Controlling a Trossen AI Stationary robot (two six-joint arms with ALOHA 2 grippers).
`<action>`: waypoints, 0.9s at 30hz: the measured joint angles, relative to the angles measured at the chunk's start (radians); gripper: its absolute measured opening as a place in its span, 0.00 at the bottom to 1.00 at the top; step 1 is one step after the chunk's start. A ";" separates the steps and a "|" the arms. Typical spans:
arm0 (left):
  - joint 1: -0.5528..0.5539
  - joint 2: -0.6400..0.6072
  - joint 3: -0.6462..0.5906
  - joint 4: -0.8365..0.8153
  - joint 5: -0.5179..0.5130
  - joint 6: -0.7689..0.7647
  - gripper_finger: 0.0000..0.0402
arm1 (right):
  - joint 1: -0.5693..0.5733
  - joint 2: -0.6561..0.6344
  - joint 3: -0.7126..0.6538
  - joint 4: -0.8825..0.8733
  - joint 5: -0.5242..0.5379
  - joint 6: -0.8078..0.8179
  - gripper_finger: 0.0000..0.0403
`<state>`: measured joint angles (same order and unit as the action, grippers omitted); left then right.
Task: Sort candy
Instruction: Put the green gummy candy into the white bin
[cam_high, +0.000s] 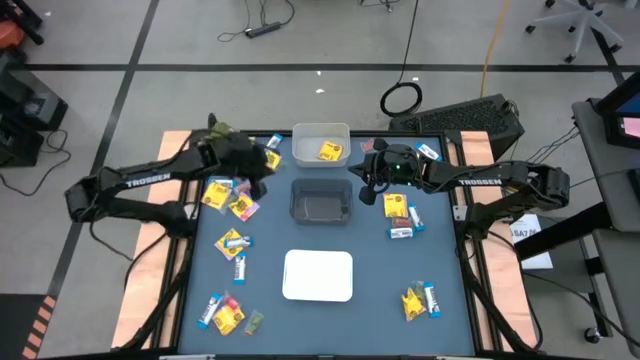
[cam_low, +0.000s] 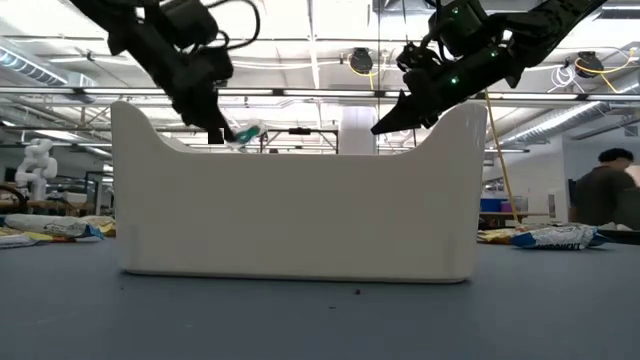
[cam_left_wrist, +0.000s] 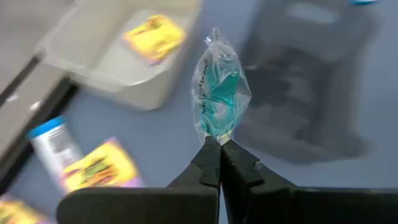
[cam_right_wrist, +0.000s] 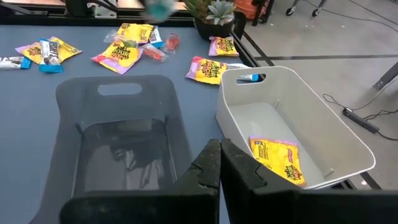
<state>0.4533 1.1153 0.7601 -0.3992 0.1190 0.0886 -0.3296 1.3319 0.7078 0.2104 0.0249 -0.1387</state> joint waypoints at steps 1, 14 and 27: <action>-0.035 0.000 0.000 0.000 0.004 -0.008 0.00 | 0.003 0.000 0.000 0.000 0.000 0.000 0.00; -0.511 0.079 -0.001 0.213 -0.033 -0.212 0.00 | 0.025 0.000 0.000 0.048 0.007 0.004 0.00; -0.766 0.335 -0.001 0.432 -0.156 -0.324 0.00 | 0.174 0.024 0.000 0.053 0.074 0.052 0.00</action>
<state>-0.3131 1.4500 0.7593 0.0329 -0.0371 -0.2354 -0.1558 1.3564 0.7078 0.2636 0.0987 -0.0864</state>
